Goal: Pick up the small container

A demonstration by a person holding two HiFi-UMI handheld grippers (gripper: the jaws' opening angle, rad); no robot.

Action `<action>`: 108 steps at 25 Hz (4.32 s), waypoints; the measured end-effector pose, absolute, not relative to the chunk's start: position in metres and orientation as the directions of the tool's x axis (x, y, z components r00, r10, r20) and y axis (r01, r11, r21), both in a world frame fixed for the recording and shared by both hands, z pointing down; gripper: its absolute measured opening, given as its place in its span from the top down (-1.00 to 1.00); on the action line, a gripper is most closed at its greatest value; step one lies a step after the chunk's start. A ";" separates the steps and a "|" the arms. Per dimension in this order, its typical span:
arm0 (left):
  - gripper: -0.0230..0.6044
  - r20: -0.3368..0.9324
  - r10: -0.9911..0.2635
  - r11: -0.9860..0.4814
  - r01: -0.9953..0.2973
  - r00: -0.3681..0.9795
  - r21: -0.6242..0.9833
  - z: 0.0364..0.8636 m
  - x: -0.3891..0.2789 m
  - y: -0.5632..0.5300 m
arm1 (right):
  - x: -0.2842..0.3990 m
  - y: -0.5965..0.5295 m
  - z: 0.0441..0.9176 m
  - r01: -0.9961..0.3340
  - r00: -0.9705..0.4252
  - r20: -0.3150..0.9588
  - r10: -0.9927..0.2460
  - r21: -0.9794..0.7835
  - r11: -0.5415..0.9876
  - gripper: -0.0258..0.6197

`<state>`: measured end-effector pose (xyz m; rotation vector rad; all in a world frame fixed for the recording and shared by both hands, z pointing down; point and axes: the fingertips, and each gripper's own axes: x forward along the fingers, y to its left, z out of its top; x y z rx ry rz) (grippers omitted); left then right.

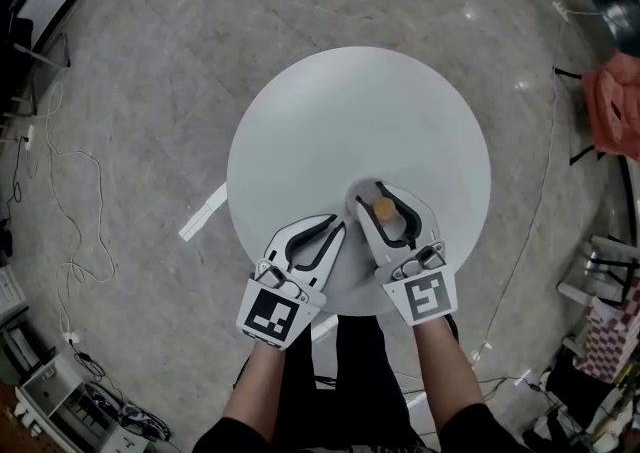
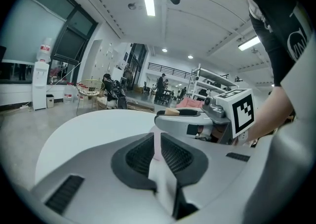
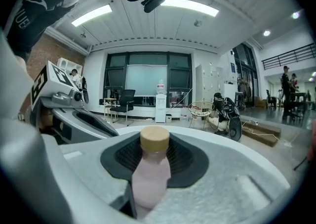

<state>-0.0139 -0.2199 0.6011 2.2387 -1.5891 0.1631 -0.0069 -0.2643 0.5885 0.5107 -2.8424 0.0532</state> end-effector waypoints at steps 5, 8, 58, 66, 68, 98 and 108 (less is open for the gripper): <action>0.85 0.311 -0.880 -0.294 -0.926 0.359 0.237 0.603 -0.016 -0.219 | -0.008 -0.263 0.589 -0.343 -0.908 0.258 -0.331 -0.002 0.939 0.53; 0.85 0.319 -0.873 -0.304 -0.923 0.369 0.235 0.607 -0.014 -0.217 | -0.006 -0.263 0.589 -0.345 -0.908 0.261 -0.328 -0.018 0.939 0.53; 0.72 0.157 -0.752 -0.634 -0.768 0.640 0.093 0.448 0.046 -0.244 | 0.003 -0.235 0.346 -0.218 -0.950 0.235 -0.206 -0.026 0.975 0.53; 0.72 0.110 -0.761 -0.638 -0.768 0.640 0.058 0.405 0.046 -0.245 | 0.006 -0.236 0.307 -0.226 -0.951 0.222 -0.216 -0.021 0.974 0.53; 0.72 0.102 -0.762 -0.638 -0.768 0.639 0.050 0.395 0.046 -0.246 | 0.006 -0.237 0.298 -0.227 -0.948 0.230 -0.221 0.001 0.974 0.53; 0.73 0.052 -0.819 -0.574 -0.818 0.572 -0.043 0.315 0.026 -0.251 | -0.009 -0.234 0.221 -0.175 -0.964 0.194 -0.182 0.057 0.983 0.53; 0.73 0.019 -0.830 -0.558 -0.829 0.558 -0.046 0.295 0.026 -0.254 | -0.008 -0.234 0.202 -0.165 -0.968 0.179 -0.177 0.079 0.983 0.53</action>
